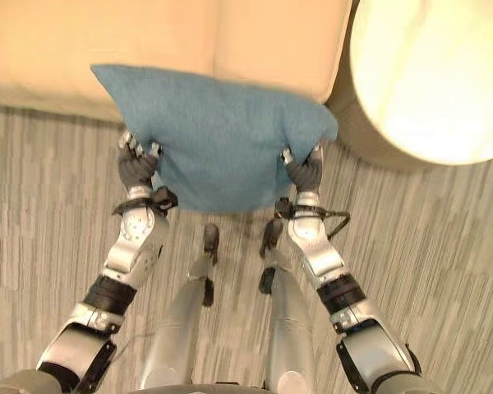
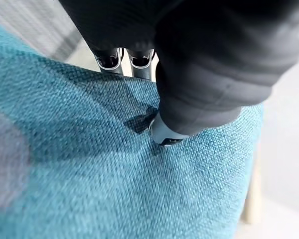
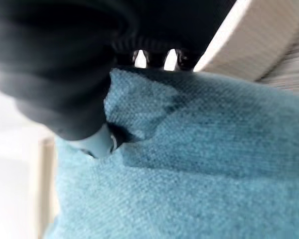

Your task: Pick up all the scattered cushions and arrange them neatly on the sofa.

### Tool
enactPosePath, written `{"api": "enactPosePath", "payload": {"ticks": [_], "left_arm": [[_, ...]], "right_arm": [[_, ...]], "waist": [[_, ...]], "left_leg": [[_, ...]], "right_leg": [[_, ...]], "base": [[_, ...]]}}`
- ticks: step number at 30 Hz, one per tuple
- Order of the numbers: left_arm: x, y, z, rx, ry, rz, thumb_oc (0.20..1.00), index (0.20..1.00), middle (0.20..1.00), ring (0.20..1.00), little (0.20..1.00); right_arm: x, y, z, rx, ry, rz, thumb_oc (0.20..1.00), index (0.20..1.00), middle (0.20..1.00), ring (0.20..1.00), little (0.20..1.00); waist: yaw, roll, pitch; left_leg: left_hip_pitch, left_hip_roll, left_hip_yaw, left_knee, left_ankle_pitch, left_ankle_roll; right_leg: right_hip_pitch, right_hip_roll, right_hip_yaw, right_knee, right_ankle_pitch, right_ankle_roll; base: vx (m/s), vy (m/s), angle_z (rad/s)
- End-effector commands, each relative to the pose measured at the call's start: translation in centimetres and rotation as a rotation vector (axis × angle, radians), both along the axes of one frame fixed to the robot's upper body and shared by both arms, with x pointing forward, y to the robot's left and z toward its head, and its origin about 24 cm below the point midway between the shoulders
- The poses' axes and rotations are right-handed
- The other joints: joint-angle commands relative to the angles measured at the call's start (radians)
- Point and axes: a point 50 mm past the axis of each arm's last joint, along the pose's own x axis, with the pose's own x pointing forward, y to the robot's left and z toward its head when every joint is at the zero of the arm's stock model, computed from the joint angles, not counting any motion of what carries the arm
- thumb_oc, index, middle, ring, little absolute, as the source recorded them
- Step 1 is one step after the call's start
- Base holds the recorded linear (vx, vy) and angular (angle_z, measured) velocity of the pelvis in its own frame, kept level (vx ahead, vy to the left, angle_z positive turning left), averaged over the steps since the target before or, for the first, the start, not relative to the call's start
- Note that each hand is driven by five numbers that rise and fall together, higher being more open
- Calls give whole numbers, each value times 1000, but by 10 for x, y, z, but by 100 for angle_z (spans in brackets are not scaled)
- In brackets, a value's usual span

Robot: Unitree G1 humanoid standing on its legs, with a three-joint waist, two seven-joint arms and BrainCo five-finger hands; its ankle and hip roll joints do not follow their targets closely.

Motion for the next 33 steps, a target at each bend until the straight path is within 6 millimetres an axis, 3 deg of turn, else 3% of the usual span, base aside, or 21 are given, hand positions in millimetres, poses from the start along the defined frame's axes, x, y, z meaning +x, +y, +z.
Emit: {"api": "enactPosePath", "payload": {"ticks": [1, 5, 11, 16, 19, 25, 26, 27, 28, 31, 33], "left_arm": [[6, -50, 58, 39, -307, -222, 200, 200, 200, 200, 200], [-21, -24, 27, 114, -233, -205, 200, 200, 200, 200, 200], [-30, -13, 9, 128, -160, -199, 200, 200, 200, 200, 200], [-33, -15, 0, 91, -124, -223, 200, 200, 200, 200, 200], [-37, -11, -6, 93, -95, -218, 200, 200, 200, 200, 200], [-46, 10, -7, 143, -77, -175, 200, 200, 200, 200, 200], [-45, 10, -2, 154, -100, -170, 200, 200, 200, 200, 200], [-45, 10, -1, 154, -109, -169, 200, 200, 200, 200, 200], [-45, 7, 2, 159, -123, -171, 200, 200, 200, 200, 200], [-43, 3, 5, 165, -141, -181, 200, 200, 200, 200, 200], [-42, 0, 5, 170, -146, -195, 200, 200, 200, 200, 200]], "right_arm": [[-10, 47, 52, 21, -293, 247, 200, 200, 200, 200, 200], [-33, 26, 34, -11, -259, 259, 200, 200, 200, 200, 200], [-42, 12, 27, -36, -234, 255, 200, 200, 200, 200, 200], [-46, -2, 21, -37, -208, 209, 200, 200, 200, 200, 200], [-47, 1, 19, -18, -194, 224, 200, 200, 200, 200, 200], [-47, 11, 25, 5, -219, 273, 200, 200, 200, 200, 200], [-48, 9, 26, 9, -227, 252, 200, 200, 200, 200, 200], [-48, 7, 27, 1, -231, 242, 200, 200, 200, 200, 200], [-49, 3, 27, -20, -235, 219, 200, 200, 200, 200, 200], [-49, -6, 21, -51, -203, 185, 200, 200, 200, 200, 200], [-50, -11, 15, -57, -179, 166, 200, 200, 200, 200, 200]], "waist": [[11, 5, -49], [38, 5, -136], [63, -9, -201], [76, -17, -202], [86, -30, -222], [121, -49, -217], [102, -55, -203], [95, -56, -204], [80, -55, -197], [46, -44, -181], [27, -48, -173]], "left_leg": [[94, -30, -48, -33, -10, -37], [334, 2, -40, -126, -2, -58], [427, 10, -44, -173, 6, -64], [423, 8, 4, -138, -11, -67], [457, 3, 20, -138, -40, -47], [510, -35, 1, -143, -80, 18], [515, -45, -25, -137, -83, 29], [512, -53, -34, -135, -82, 34], [506, -70, -66, -131, -77, 44], [526, -94, -141, -141, -72, 49], [536, -113, -188, -138, -78, 46]], "right_leg": [[239, 1, -37, -154, 1, 121], [535, 35, -80, -287, -15, 127], [667, 54, -116, -368, -15, 131], [722, 22, -215, -368, -22, 140], [751, 4, -227, -361, -19, 147], [717, -44, -127, -213, -42, 158], [685, -4, -19, -174, -60, 146], [665, 20, 35, -180, -62, 148], [629, 69, 130, -199, -59, 139], [548, 124, 214, -205, -22, 136], [548, 128, 215, -220, -14, 134]], "base": [[138, -68, 9], [271, -108, 30], [103, -19, 32], [-11, 79, 72], [85, 200, 42], [49, 254, -12], [29, 137, 7], [82, 138, 43], [96, 92, 111], [147, 46, 93], [150, -16, 121]]}}
